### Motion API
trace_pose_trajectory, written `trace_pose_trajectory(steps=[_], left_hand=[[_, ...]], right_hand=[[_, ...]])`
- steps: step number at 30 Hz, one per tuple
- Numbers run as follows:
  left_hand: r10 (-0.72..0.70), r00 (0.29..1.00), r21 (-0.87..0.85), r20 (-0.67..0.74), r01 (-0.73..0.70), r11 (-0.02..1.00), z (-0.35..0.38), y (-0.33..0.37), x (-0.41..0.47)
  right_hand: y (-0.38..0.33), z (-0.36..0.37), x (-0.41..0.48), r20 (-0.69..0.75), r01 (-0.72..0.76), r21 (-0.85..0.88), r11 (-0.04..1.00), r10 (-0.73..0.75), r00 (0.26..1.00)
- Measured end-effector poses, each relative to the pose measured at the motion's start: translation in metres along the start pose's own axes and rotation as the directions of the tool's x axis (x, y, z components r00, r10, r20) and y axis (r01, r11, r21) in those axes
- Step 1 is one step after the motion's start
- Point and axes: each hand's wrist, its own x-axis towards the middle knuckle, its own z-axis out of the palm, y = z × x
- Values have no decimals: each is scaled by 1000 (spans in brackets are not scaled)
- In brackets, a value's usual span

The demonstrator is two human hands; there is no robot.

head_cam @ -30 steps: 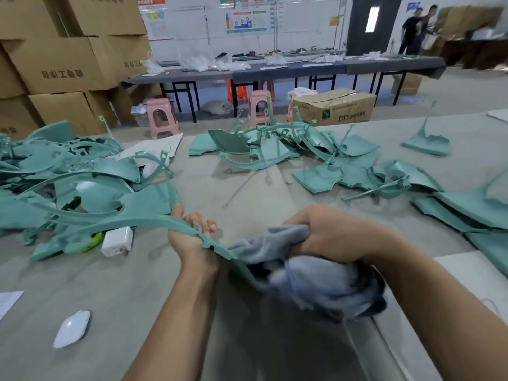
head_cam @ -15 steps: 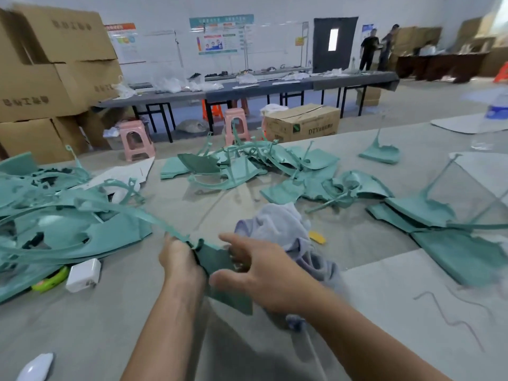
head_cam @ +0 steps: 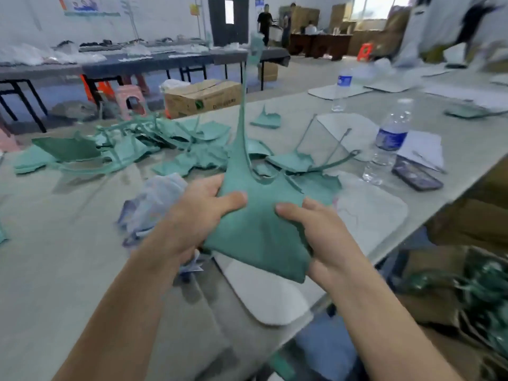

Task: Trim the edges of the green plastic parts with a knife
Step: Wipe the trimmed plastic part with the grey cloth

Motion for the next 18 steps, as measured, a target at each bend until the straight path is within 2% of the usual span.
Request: trace_pose_trajectory(steps=[3, 6, 8, 10, 11, 12, 13, 14, 15, 16, 18], left_hand=[[72, 994, 164, 79, -84, 983, 95, -14, 3], [120, 980, 360, 162, -171, 917, 191, -38, -9], [105, 948, 459, 301, -240, 855, 252, -56, -23], [-5, 883, 444, 469, -231, 865, 310, -73, -40], [-93, 827, 378, 555, -151, 913, 338, -81, -49], [-196, 735, 270, 650, 18, 963, 363, -88, -60], [-290, 600, 167, 746, 254, 953, 386, -94, -73], [-337, 443, 110, 831, 464, 879, 406, -99, -86], [-337, 306, 100, 890, 590, 801, 424, -102, -100], [-320, 206, 122, 925, 636, 762, 441, -102, -112], [-322, 87, 195, 943, 641, 742, 472, -99, -135]], right_hand=[[1, -70, -61, -110, -19, 188, 982, 40, 993], [5, -130, -130, -261, -7, 315, 949, 94, 961], [8, -167, -176, -404, 30, 331, 943, 113, 908], [16, -205, -221, -578, 43, 294, 955, 142, 804], [20, -224, -245, -652, 37, 300, 953, 176, 738], [25, -240, -268, -708, 30, 322, 946, 219, 671], [32, -257, -292, -760, 23, 335, 942, 256, 598], [36, -272, -316, -799, 23, 356, 934, 292, 526], [39, -285, -338, -827, 31, 378, 925, 322, 461], [41, -300, -359, -847, 46, 398, 916, 348, 402], [38, -333, -393, -884, 113, 416, 902, 372, 281]])
